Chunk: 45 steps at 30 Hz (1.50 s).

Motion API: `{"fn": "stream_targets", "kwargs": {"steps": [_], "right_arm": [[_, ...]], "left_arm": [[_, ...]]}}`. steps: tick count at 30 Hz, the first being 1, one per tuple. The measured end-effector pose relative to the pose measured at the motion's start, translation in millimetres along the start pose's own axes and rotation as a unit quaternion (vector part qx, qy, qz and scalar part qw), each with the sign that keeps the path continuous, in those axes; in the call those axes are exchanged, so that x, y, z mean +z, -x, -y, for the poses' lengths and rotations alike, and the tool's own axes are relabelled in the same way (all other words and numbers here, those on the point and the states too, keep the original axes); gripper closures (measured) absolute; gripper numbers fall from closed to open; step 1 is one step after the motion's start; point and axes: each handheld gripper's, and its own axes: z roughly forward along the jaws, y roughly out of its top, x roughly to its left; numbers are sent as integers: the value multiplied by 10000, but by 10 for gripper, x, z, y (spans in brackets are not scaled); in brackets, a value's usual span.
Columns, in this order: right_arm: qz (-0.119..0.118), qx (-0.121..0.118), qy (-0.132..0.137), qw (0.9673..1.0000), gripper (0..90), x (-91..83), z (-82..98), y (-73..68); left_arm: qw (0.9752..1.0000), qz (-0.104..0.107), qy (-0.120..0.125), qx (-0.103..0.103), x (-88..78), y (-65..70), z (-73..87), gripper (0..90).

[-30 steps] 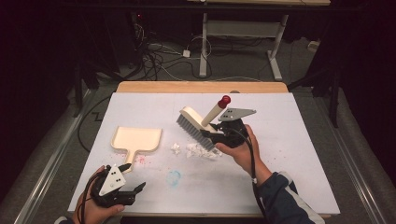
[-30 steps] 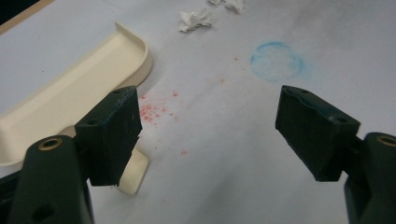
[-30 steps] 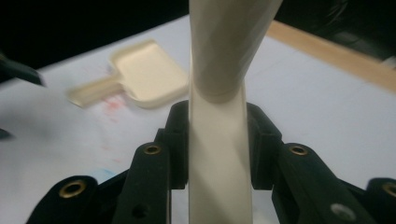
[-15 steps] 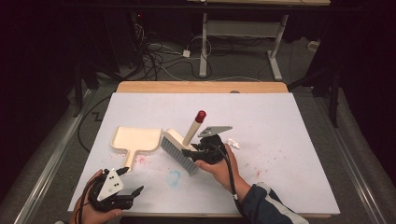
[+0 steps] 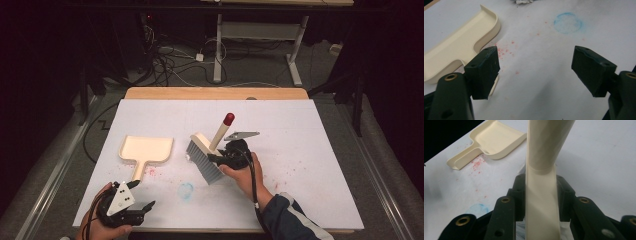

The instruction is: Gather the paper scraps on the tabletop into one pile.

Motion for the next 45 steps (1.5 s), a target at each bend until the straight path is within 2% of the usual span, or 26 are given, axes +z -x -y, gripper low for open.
{"fn": "stream_targets", "kwargs": {"steps": [10,12,18,22,31,36,40,42,45], "right_arm": [[158,311,95,9993,676,-283,69,213],[165,309,119,9993,676,-326,78,230],[148,272,354,9989,677,-449,22,176],[148,157,515,9984,677,-539,-33,109],[-3,71,774,9970,676,-673,-103,-9],[-275,39,792,9965,677,-592,-113,-126],[-526,70,632,9966,676,-429,-99,-246],[-552,-11,534,9970,677,-339,-85,-297],[-525,-10,346,9980,677,-196,-41,-327]], "left_arm": [[10000,43,-16,15,6,14,-6,217],[10000,45,-25,25,8,15,-11,217],[10000,70,-15,41,19,21,-21,217],[10000,69,-23,45,19,20,-20,217],[10000,53,-17,42,8,21,-19,217],[10000,36,-14,32,8,17,-22,217],[10000,37,-17,38,7,17,-20,217],[10000,46,-36,54,8,17,-18,217],[10000,53,-39,53,10,18,-15,217]]}}
